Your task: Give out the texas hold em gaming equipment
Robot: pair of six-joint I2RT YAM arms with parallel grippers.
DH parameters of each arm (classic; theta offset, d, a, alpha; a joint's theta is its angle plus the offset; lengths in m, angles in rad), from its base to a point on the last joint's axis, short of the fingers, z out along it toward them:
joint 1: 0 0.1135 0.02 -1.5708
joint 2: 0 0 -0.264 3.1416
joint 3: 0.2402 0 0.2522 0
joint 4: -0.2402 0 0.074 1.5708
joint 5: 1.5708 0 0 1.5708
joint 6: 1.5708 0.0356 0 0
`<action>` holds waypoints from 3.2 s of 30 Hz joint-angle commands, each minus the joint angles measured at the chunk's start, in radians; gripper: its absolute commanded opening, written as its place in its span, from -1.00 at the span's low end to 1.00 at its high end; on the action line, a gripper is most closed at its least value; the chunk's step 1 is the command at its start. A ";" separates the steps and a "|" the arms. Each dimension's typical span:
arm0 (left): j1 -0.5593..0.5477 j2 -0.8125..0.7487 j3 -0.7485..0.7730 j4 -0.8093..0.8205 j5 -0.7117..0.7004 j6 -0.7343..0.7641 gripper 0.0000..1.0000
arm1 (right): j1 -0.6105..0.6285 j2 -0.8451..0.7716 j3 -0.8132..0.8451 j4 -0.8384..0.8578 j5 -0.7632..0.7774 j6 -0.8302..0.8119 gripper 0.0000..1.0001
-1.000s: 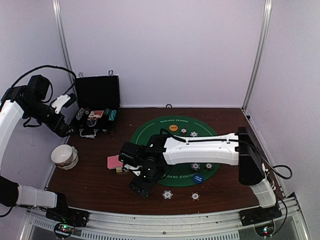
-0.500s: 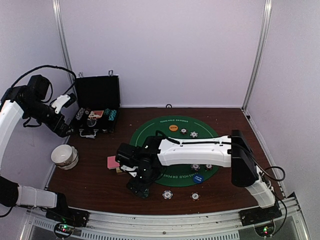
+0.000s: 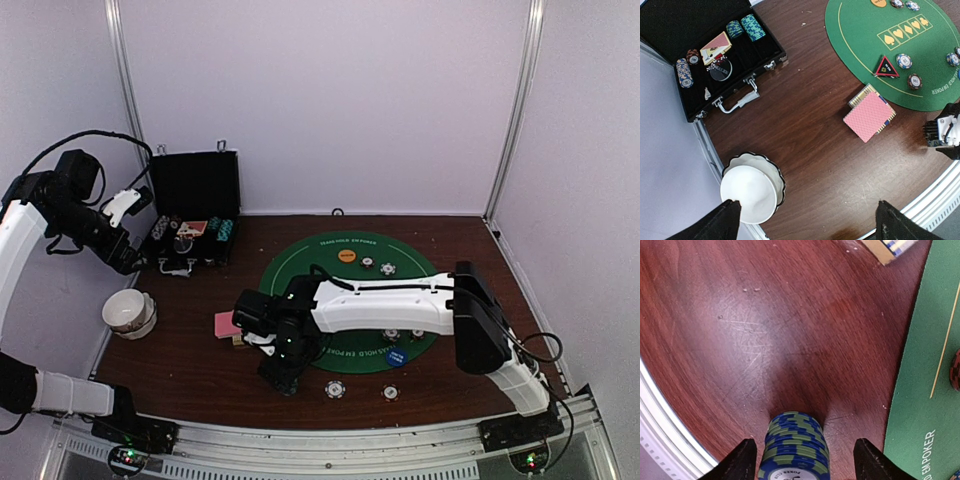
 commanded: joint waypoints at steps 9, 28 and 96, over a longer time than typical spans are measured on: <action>-0.001 -0.012 0.008 -0.003 -0.004 0.013 0.95 | -0.008 -0.004 0.039 -0.018 -0.012 -0.007 0.00; -0.001 -0.013 0.006 -0.003 -0.008 0.016 0.95 | -0.019 -0.056 0.093 -0.090 0.018 -0.025 -0.43; -0.001 0.003 0.001 0.003 -0.008 0.025 0.95 | -0.571 0.167 0.415 0.046 0.171 0.053 0.27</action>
